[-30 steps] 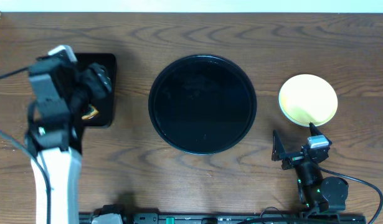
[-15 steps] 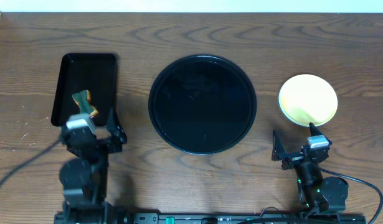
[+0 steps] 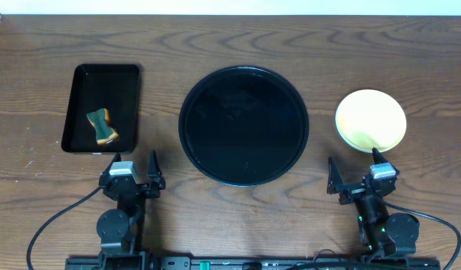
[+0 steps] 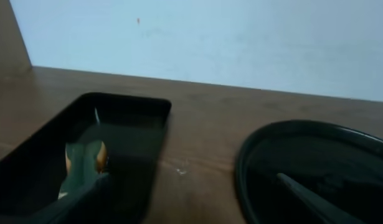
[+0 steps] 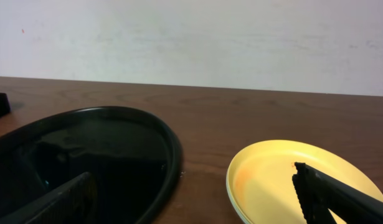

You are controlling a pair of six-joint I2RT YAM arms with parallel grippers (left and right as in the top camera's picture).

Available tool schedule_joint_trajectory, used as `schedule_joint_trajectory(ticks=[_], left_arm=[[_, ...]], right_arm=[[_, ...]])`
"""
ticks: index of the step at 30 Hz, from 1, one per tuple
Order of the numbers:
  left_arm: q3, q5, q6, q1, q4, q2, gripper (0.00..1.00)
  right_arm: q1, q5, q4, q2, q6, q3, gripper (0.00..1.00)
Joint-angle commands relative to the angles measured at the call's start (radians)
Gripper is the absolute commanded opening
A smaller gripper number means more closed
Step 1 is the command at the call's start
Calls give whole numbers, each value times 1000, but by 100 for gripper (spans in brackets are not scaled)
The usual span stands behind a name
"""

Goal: Clean dirty plates on tray and stack at the side

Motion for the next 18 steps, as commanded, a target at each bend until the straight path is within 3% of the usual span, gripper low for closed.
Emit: schedule_joint_trajectory(ticks=[1,18], left_arm=[[-2,9,17,-6,-45,-14,80],[-2,10,17,-6,-69,-10,80]], right_arm=[[8,-2,-2,-7,-11,-2,99],[8,-2,-2,-7,-11,-2,99]])
